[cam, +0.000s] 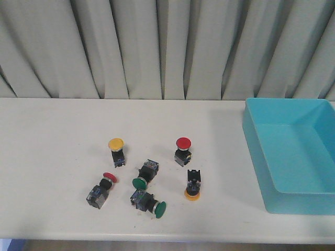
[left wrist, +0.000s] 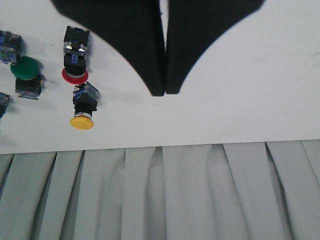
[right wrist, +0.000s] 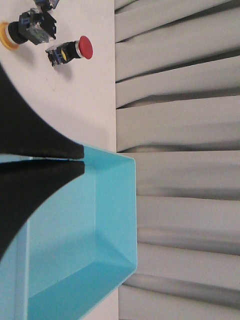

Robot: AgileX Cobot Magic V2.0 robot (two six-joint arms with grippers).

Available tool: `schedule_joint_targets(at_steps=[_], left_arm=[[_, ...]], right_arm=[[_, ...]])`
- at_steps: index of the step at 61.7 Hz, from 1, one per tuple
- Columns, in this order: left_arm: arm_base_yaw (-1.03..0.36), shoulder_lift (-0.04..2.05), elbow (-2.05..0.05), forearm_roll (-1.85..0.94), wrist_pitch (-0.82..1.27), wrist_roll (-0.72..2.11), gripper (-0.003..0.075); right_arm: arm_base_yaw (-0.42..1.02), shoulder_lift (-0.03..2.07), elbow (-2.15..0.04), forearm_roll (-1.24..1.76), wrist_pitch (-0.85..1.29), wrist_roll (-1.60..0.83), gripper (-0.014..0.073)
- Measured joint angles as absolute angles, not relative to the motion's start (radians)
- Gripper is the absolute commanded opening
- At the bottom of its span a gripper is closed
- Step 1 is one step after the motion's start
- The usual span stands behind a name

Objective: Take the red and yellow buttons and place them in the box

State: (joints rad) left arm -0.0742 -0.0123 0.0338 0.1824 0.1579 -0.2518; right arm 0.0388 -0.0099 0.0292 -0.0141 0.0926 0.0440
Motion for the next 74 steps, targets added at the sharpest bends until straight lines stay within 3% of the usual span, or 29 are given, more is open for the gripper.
schedule_joint_targets(at_steps=[59, 67, 74], left_arm=[[-0.074, -0.012, 0.034, 0.182, 0.15, -0.251, -0.0006], [-0.074, -0.012, 0.034, 0.181, 0.085, -0.26, -0.0006], [-0.074, -0.012, 0.034, 0.179, -0.205, -0.286, -0.0006]], right_arm=[[0.039, -0.01, 0.029, -0.018, 0.088, 0.038, -0.0003], [0.04, -0.01, 0.032, -0.04, -0.117, 0.012, -0.0003], [0.042, -0.01, -0.013, -0.04, -0.427, 0.026, -0.0003]])
